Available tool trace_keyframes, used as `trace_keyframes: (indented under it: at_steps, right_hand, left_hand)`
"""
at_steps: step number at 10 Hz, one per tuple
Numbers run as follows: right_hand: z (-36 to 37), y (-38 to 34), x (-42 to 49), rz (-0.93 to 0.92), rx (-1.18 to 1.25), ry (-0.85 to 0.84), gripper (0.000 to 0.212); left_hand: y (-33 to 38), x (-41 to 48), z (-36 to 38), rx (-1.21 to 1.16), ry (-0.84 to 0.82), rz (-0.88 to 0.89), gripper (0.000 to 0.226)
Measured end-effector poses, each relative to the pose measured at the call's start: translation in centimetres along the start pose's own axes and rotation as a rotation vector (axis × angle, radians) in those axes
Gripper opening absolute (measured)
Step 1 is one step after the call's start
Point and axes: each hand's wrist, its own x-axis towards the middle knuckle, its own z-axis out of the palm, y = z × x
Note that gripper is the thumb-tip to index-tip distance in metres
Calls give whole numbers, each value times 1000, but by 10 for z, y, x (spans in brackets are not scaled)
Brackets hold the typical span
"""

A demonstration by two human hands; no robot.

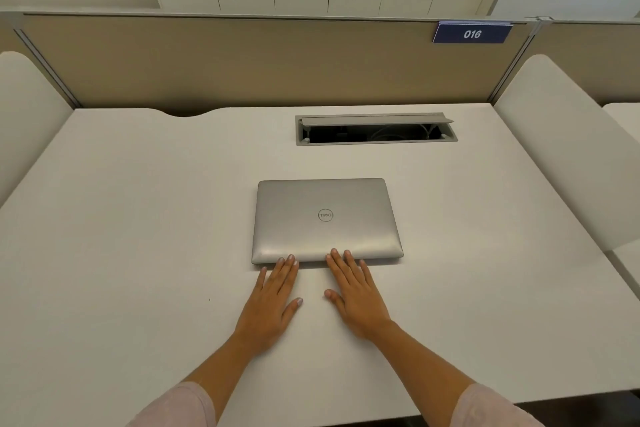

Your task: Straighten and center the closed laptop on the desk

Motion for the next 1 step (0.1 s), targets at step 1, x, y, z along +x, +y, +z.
trace_keyframes:
  at_steps: [1]
  right_hand:
    - [3,-10,-11,14,67,-14,65]
  left_hand:
    - [6,-5,4,-28,-21,35,64]
